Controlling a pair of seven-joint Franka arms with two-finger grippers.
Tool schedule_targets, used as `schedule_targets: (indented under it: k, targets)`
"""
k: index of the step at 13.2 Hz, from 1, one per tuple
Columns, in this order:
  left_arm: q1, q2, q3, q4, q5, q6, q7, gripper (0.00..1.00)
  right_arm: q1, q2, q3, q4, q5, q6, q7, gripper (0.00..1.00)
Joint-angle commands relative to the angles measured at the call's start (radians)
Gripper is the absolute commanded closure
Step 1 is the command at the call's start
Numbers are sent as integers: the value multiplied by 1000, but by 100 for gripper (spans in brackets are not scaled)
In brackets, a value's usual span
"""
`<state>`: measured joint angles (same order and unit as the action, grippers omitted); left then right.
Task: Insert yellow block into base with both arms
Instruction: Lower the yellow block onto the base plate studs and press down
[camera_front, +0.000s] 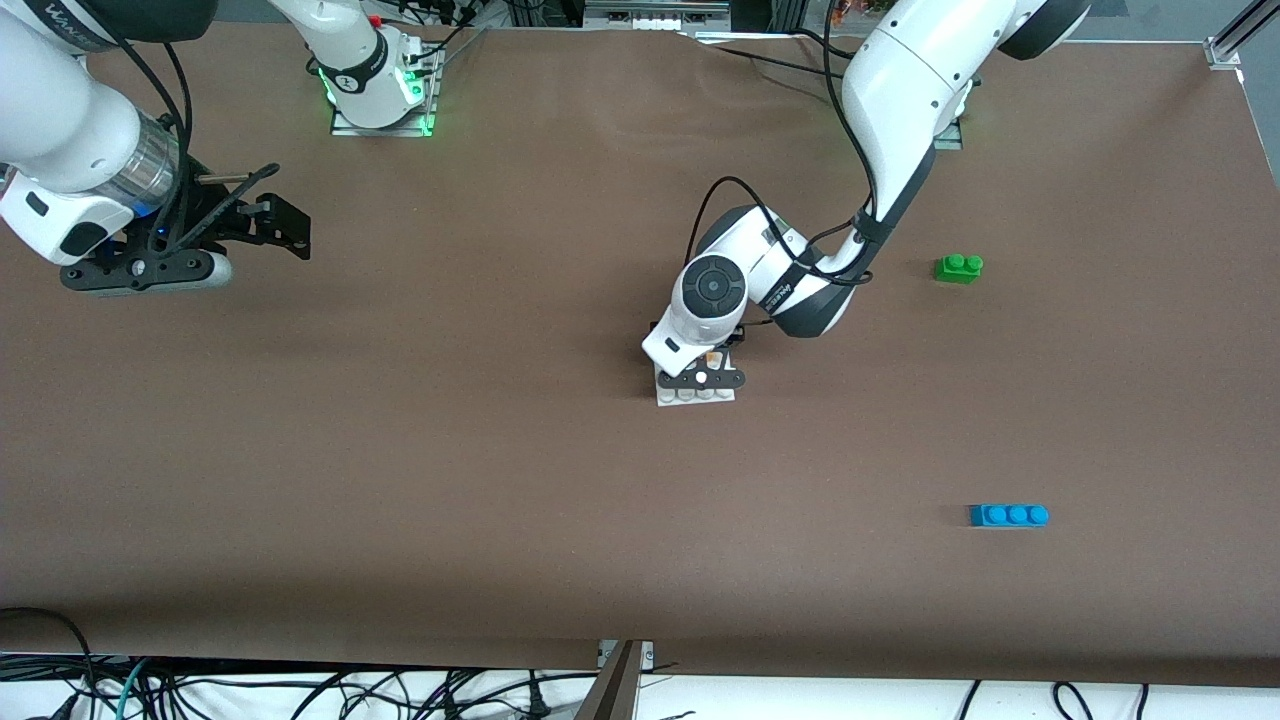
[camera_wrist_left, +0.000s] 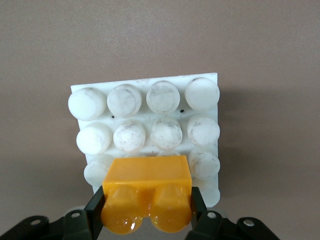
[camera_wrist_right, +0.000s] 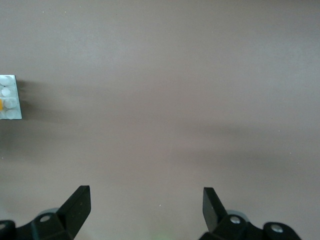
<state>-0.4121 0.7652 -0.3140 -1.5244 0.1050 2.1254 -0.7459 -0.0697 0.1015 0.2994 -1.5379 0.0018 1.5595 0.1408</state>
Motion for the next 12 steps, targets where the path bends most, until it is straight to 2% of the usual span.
schedule_targets:
  k: [1,4,5,10,12]
  targets:
    - [-8,-29,4,-34,24,-4,-24,31,1,-2,1,-2,17,-9,-13,1]
    - [-8,-29,4,-33,24,-4,-27,5,1,-2,3,-5,17,-12,-15,1]
    - [-8,-29,4,-33,22,-4,-27,1,2,-2,3,-5,17,-13,-16,1]
    - [-5,-38,6,-19,13,-5,-27,1,2,-2,3,-5,17,-12,-29,1]
    - [5,-96,13,-11,7,-40,-10,1,2,-2,3,-5,17,-12,-29,1]
